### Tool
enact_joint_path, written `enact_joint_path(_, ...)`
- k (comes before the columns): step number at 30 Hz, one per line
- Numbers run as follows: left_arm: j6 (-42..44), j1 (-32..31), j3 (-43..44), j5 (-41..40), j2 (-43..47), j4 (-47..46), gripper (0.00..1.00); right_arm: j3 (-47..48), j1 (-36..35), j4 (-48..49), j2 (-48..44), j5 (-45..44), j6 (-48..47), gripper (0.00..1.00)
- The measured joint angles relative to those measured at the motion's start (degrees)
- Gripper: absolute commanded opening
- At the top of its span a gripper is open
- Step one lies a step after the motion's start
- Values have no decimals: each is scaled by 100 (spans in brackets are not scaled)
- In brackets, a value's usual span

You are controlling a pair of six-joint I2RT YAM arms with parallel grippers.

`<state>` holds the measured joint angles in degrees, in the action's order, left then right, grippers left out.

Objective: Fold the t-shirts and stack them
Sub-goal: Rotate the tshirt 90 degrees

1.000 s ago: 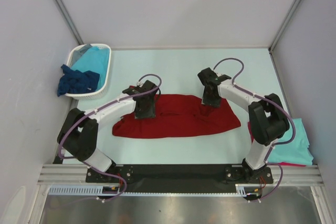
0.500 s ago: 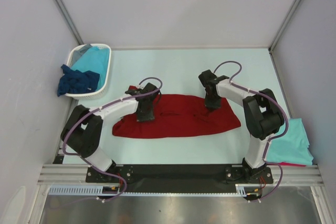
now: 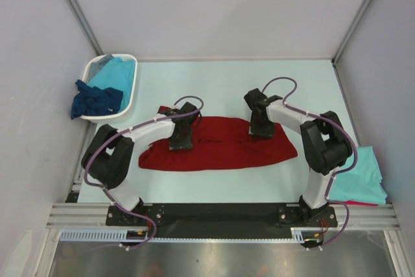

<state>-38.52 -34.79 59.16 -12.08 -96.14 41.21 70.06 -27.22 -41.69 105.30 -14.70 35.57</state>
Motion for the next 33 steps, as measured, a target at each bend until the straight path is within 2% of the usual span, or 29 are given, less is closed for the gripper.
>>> enact_joint_path(7, 68, -9, 382, -284, 413, 0, 51, 234, -116, -120, -212, -37, -2, 53)
enact_joint_path(13, 107, -9, 522, -295, 225, -26, 49, 337, -116, -146, -214, -76, 46, 47)
enact_joint_path(23, 151, 74, 446, -66, -334, -129, 38, 96, -79, -203, -214, -72, 190, 28)
enact_joint_path(33, 212, 199, 350, 111, -435, -212, 29, -79, -79, -216, -214, -33, 260, 19)
